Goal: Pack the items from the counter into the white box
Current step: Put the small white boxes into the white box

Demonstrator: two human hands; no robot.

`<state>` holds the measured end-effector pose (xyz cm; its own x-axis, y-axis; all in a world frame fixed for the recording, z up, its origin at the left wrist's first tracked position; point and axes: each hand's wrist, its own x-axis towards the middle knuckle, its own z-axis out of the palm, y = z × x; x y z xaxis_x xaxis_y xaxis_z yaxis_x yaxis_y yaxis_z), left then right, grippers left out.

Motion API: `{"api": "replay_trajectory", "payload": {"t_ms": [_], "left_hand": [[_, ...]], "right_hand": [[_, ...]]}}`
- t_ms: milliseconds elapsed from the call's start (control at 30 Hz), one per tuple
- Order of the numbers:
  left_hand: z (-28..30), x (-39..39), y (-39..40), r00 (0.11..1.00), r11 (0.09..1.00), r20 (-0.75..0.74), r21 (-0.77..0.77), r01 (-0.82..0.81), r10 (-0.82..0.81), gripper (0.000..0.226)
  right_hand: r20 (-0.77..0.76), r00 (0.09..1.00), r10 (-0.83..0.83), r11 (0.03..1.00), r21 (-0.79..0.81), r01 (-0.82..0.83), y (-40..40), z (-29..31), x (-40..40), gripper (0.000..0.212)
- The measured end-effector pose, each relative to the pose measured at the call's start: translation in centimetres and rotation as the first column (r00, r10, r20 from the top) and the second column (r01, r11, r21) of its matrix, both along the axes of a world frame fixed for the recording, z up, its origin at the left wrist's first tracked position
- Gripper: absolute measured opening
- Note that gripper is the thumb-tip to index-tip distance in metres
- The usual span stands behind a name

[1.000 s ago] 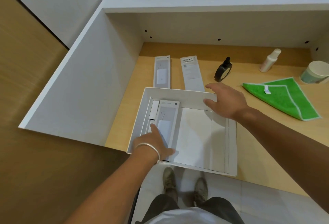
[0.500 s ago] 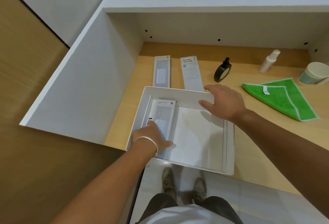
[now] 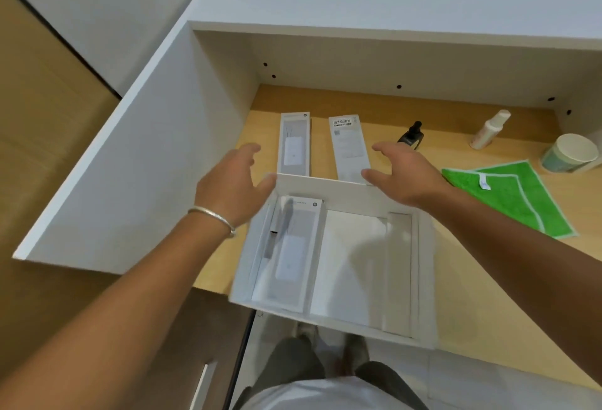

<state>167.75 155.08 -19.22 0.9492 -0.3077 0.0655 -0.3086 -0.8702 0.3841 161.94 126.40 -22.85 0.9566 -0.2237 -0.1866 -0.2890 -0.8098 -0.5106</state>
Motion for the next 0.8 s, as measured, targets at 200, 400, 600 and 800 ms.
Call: {"api": "replay_trajectory", "payload": {"t_ms": [200,400,600,800], "left_hand": [[-4.2,10.2,-3.3,0.935,0.998,-0.352,-0.019,-0.054,0.044,0.078],[-9.9,15.3,-7.6,0.801,0.974,-0.595,0.214,0.076,0.068,0.108],[-13.1,16.1,-9.6,0.800,0.931,-0.594,0.335,0.146,0.089,0.120],[-13.4,16.1,-9.8,0.839,0.925,-0.542,0.345,0.159,0.057,0.120]], "right_hand": [[-0.130,0.987,-0.097,0.991,0.078,0.107,0.9,-2.0,5.5,0.070],[-0.277,0.950,-0.146,0.989,-0.076,0.130,2.7,-5.4,11.0,0.090],[-0.370,0.908,-0.198,0.970,-0.209,0.126,3.8,-8.3,13.4,0.097],[-0.383,0.893,-0.237,0.949,-0.287,0.129,3.8,-9.2,13.7,0.085]]}}
